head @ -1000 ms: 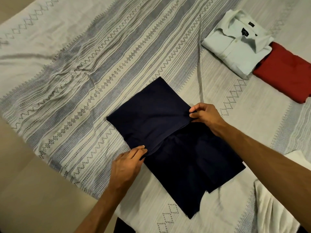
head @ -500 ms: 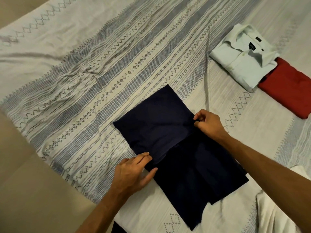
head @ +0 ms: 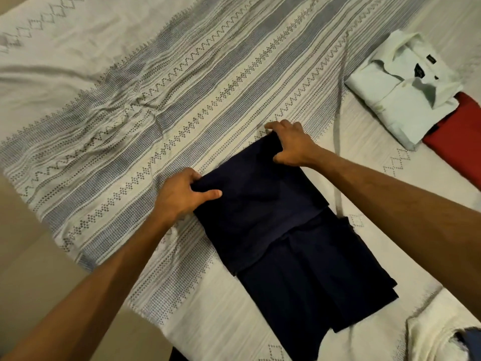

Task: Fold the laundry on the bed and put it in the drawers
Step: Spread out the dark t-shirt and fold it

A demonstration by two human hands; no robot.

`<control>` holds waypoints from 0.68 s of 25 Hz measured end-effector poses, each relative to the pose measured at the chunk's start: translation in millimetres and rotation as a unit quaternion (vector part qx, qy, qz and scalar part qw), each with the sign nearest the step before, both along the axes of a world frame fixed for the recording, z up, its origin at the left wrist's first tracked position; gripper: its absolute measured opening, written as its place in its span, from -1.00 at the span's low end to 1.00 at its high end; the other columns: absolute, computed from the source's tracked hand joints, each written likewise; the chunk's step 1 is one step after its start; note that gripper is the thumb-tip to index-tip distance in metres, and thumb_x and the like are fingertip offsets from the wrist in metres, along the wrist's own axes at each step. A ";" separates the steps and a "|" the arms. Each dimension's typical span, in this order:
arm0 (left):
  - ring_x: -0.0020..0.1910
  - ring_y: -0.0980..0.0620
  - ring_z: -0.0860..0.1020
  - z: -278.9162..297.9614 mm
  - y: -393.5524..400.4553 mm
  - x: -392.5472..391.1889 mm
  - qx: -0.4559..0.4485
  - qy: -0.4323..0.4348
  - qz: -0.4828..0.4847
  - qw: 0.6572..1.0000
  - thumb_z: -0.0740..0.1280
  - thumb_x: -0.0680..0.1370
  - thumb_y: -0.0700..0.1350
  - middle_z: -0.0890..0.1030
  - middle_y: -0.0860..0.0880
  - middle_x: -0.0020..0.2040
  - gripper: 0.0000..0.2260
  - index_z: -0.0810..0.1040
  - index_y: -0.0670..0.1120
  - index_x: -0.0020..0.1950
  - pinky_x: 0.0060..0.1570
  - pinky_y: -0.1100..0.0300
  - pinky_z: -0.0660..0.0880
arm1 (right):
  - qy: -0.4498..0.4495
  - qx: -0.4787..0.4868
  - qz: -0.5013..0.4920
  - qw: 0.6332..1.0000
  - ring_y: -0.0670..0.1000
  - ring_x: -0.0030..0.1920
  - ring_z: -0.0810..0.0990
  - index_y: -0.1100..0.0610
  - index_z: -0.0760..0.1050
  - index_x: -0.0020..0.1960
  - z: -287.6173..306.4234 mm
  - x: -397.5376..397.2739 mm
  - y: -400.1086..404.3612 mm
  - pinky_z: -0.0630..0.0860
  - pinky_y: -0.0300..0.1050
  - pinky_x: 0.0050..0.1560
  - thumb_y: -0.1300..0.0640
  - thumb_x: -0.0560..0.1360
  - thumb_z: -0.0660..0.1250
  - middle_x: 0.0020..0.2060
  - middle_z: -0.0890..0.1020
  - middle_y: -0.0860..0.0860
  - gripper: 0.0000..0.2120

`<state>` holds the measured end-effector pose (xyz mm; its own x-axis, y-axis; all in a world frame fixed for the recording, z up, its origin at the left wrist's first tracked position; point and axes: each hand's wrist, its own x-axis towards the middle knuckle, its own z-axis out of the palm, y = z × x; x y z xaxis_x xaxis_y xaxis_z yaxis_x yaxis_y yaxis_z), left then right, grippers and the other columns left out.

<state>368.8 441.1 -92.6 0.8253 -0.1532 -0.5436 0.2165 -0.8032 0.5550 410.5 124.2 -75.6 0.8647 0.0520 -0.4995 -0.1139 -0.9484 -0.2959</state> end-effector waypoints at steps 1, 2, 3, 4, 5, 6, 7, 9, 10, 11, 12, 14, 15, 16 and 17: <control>0.02 0.07 0.59 0.2 -0.3 4.9 -0.001 0.020 -0.011 1.000 0.59 0.32 0.31 0.62 0.12 0.03 -0.45 0.58 0.02 0.13 0.02 0.13 0.51 | 0.010 -0.043 0.027 0.999 0.23 0.37 0.34 0.05 0.29 0.51 -2.0 6.0 4.8 0.41 0.29 0.32 0.14 0.40 0.44 0.34 0.42 0.15 -0.29; -0.01 0.05 0.64 -0.3 1.3 9.6 -0.014 0.038 -0.015 0.999 0.61 0.32 0.28 0.66 0.11 -0.03 -0.51 0.62 0.02 0.07 -0.01 0.12 0.56 | 0.011 -0.075 0.048 0.996 0.21 0.33 0.35 0.08 0.35 0.43 -2.2 11.1 9.9 0.40 0.29 0.29 0.13 0.43 0.42 0.29 0.43 0.16 -0.40; -0.05 0.03 0.68 0.4 3.4 11.4 -0.039 0.053 -0.013 0.998 0.62 0.32 0.24 0.70 0.08 -0.08 -0.59 0.65 0.04 0.00 -0.02 0.09 0.60 | 0.002 -0.096 0.067 0.993 0.21 0.32 0.36 0.09 0.39 0.37 -2.5 13.9 13.6 0.40 0.29 0.28 0.13 0.44 0.40 0.25 0.43 0.16 -0.49; -0.08 0.03 0.70 3.7 4.5 10.6 -0.068 0.065 -0.003 0.996 0.64 0.34 0.19 0.72 0.07 -0.13 -0.65 0.67 0.04 -0.04 -0.02 0.06 0.63 | -0.018 -0.108 0.086 0.990 0.21 0.30 0.36 0.10 0.43 0.31 -0.8 14.6 16.1 0.42 0.29 0.28 0.13 0.45 0.39 0.23 0.43 0.16 -0.56; -0.11 0.04 0.71 7.1 5.2 7.2 -0.091 0.065 0.010 0.994 0.64 0.35 0.15 0.73 0.06 -0.15 -0.70 0.69 0.04 -0.07 -0.01 0.02 0.66 | -0.042 -0.113 0.100 0.988 0.20 0.28 0.37 0.09 0.48 0.26 1.2 14.4 15.4 0.44 0.28 0.26 0.12 0.45 0.39 0.21 0.43 0.15 -0.62; -0.13 0.05 0.71 12.0 4.5 0.8 -0.106 0.051 0.026 0.993 0.64 0.37 0.12 0.73 0.05 -0.16 -0.74 0.69 0.03 -0.08 -0.01 -0.01 0.67 | -0.066 -0.109 0.107 0.986 0.19 0.26 0.39 0.08 0.52 0.19 5.6 12.9 12.8 0.45 0.25 0.22 0.12 0.45 0.39 0.18 0.44 0.13 -0.69; -0.15 0.06 0.70 20.1 2.2 -8.4 -0.118 0.025 0.044 0.992 0.64 0.39 0.09 0.73 0.05 -0.17 -0.76 0.69 0.03 -0.08 -0.03 -0.01 0.67 | -0.084 -0.098 0.108 0.986 0.17 0.23 0.41 0.06 0.54 0.12 11.6 9.6 8.0 0.45 0.20 0.17 0.14 0.44 0.39 0.14 0.46 0.11 -0.75; -0.17 0.09 0.68 38.3 -4.9 -30.2 -0.138 -0.043 0.077 0.987 0.63 0.41 0.04 0.71 0.06 -0.18 -0.79 0.66 0.02 -0.11 -0.09 0.07 0.65 | -0.111 -0.063 0.097 0.987 0.15 0.15 0.45 0.05 0.53 0.03 27.0 -0.5 -3.4 0.40 0.08 0.02 0.17 0.41 0.39 0.04 0.48 0.06 -0.80; -0.17 0.13 0.67 48.4 -9.2 -43.2 -0.150 -0.073 0.087 0.982 0.63 0.42 0.01 0.70 0.08 -0.16 -0.81 0.65 0.04 -0.11 -0.11 0.13 0.63 | -0.124 -0.044 0.091 0.987 0.14 0.10 0.46 0.06 0.51 0.00 36.9 -10.1 -10.1 0.36 0.04 -0.03 0.18 0.39 0.38 -0.01 0.47 0.03 -0.81; -0.14 0.16 0.66 61.4 -15.2 -58.0 -0.170 -0.103 0.091 0.976 0.62 0.43 -0.02 0.69 0.10 -0.14 -0.82 0.65 0.05 -0.10 -0.11 0.19 0.61 | -0.140 -0.029 0.092 0.985 0.13 0.05 0.47 0.07 0.49 -0.02 48.0 -23.2 -18.6 0.33 0.02 -0.07 0.19 0.37 0.37 -0.05 0.47 0.01 -0.81; -0.10 0.17 0.66 73.5 -21.9 -73.8 -0.190 -0.130 0.089 0.969 0.62 0.44 -0.07 0.68 0.11 -0.11 -0.82 0.66 0.07 -0.07 -0.09 0.24 0.59 | -0.159 -0.022 0.101 0.982 0.12 0.00 0.46 0.08 0.46 -0.05 59.7 -39.0 -28.3 0.34 0.01 -0.10 0.19 0.36 0.37 -0.08 0.47 0.00 -0.81; -0.05 0.18 0.63 96.5 -37.3 -109.8 -0.217 -0.194 0.055 0.955 0.62 0.43 -0.19 0.66 0.11 -0.07 -0.78 0.67 0.02 -0.01 -0.05 0.37 0.53 | -0.202 -0.035 0.128 0.970 0.12 -0.05 0.45 0.08 0.40 -0.07 80.8 -79.0 -48.6 0.38 0.02 -0.16 0.18 0.34 0.36 -0.11 0.47 0.01 -0.80; -0.04 0.18 0.62 103.4 -45.8 -129.2 -0.220 -0.231 0.023 0.947 0.61 0.41 -0.26 0.64 0.11 -0.07 -0.74 0.68 -0.02 0.01 -0.04 0.43 0.49 | -0.221 -0.052 0.142 0.963 0.13 -0.07 0.45 0.08 0.39 -0.08 89.9 -101.1 -58.9 0.38 0.03 -0.17 0.18 0.34 0.36 -0.11 0.46 0.02 -0.80; -0.03 0.18 0.60 106.8 -53.4 -148.8 -0.223 -0.263 -0.012 0.939 0.60 0.39 -0.31 0.62 0.09 -0.06 -0.71 0.68 -0.05 0.02 -0.01 0.44 0.46 | -0.235 -0.074 0.157 0.956 0.14 -0.08 0.44 0.09 0.39 -0.07 95.4 -122.0 -68.3 0.37 0.02 -0.17 0.17 0.36 0.35 -0.11 0.46 0.04 -0.80; -0.02 0.18 0.59 108.3 -61.4 -169.6 -0.226 -0.283 -0.048 0.931 0.59 0.37 -0.33 0.60 0.09 -0.04 -0.69 0.68 -0.07 0.03 0.02 0.44 0.44 | -0.247 -0.103 0.173 0.948 0.15 -0.09 0.44 0.11 0.40 -0.05 99.1 -144.7 -78.6 0.35 0.02 -0.17 0.16 0.37 0.35 -0.11 0.45 0.06 -0.81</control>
<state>199.2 379.7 15.7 0.9310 -0.3476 0.1117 -0.2733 -0.4609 0.8443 265.8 45.6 23.5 0.9448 0.3204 -0.0689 0.3185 -0.9472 -0.0368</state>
